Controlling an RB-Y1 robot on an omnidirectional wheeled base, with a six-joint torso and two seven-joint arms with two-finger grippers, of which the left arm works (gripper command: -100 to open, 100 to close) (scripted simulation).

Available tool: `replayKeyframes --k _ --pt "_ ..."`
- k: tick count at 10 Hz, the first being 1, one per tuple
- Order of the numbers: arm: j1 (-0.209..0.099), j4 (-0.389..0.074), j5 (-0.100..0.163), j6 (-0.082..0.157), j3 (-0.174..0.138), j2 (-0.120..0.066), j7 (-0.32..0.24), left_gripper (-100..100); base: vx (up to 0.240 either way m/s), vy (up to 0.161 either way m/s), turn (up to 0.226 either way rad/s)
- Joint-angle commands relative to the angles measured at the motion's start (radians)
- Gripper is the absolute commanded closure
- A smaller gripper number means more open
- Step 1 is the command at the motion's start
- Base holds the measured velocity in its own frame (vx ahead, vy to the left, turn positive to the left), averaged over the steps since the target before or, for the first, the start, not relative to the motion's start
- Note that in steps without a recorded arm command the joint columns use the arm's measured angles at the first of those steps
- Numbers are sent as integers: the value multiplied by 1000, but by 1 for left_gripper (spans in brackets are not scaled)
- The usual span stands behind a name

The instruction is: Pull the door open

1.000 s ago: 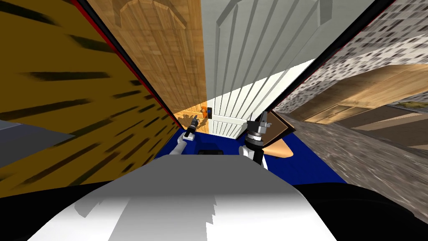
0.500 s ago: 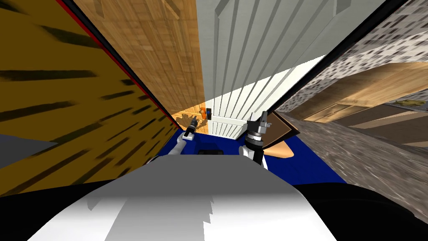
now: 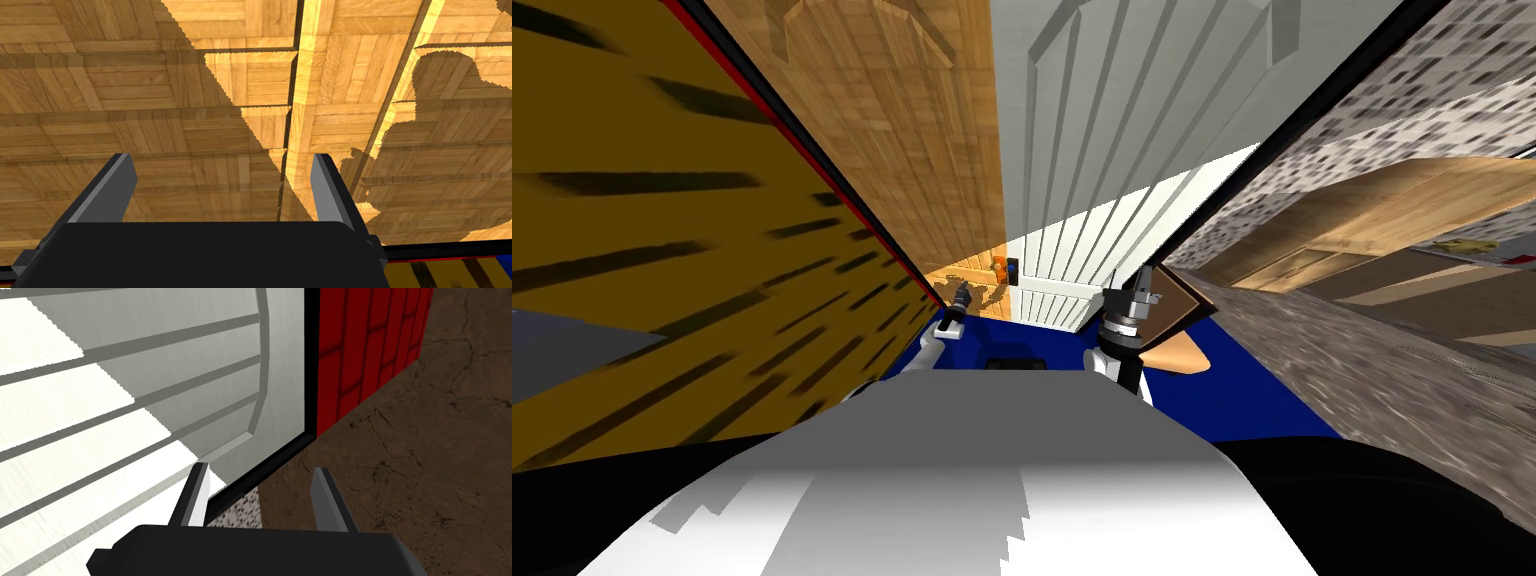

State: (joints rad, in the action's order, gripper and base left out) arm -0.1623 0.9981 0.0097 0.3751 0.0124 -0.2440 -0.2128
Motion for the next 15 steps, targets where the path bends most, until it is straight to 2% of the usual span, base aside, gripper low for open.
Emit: replayKeyframes --k 1,3,5,6,9,13,14,15 --pt "11 -17 15 2 -32 -27 1 -100 -8 12 -65" --pt "28 -31 36 6 -68 -62 0 -100 24 5 -92" --pt "34 -41 54 13 -94 -86 -1 -100 93 -20 -192" --pt "32 -42 59 16 -98 -89 -2 -100 182 -31 -207" --pt "18 -38 65 22 -90 -81 -3 -100 177 -27 -135" --pt "-20 -20 61 31 -53 -43 -3 -100 206 -84 -187" --pt "-26 -42 63 35 -58 -55 -7 -100 97 -59 -24" --pt "-26 -42 63 35 -58 -55 -7 100 -10 8 30"
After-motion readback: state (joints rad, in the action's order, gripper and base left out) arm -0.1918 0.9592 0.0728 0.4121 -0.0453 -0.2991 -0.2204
